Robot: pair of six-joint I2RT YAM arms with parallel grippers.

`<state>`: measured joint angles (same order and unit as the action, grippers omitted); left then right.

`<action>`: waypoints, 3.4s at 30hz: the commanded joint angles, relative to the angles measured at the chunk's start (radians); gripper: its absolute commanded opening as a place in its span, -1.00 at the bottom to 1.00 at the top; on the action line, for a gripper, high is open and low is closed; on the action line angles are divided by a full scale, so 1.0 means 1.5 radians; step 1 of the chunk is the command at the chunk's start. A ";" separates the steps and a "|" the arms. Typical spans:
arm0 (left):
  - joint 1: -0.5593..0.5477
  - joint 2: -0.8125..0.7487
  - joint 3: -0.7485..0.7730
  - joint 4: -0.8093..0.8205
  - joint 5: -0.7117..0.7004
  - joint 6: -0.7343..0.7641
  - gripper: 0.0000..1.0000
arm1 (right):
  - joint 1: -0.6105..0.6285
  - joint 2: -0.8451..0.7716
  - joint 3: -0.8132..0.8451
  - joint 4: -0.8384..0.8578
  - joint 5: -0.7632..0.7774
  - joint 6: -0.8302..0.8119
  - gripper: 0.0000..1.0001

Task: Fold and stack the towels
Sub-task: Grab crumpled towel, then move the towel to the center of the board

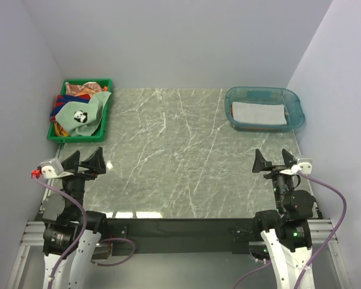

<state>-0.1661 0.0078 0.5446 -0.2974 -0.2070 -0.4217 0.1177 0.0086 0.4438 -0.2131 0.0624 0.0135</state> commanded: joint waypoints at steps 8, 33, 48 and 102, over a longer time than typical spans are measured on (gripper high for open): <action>0.004 0.166 0.039 0.059 -0.007 -0.080 0.99 | 0.029 -0.205 0.023 -0.010 0.057 0.022 0.99; 0.191 1.190 0.651 -0.002 -0.134 -0.263 0.99 | 0.106 -0.204 0.017 -0.025 0.091 0.020 1.00; 0.228 1.318 0.684 -0.008 -0.173 -0.321 0.21 | 0.105 -0.204 0.008 -0.016 0.094 0.022 1.00; 0.116 1.217 1.109 -0.095 0.074 -0.176 -0.99 | 0.105 -0.204 0.015 -0.020 0.063 0.020 0.99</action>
<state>0.0631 1.8004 2.0472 -0.4103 -0.2153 -0.7403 0.2661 0.0086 0.4473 -0.2581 0.1631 0.0406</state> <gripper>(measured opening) 0.069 0.996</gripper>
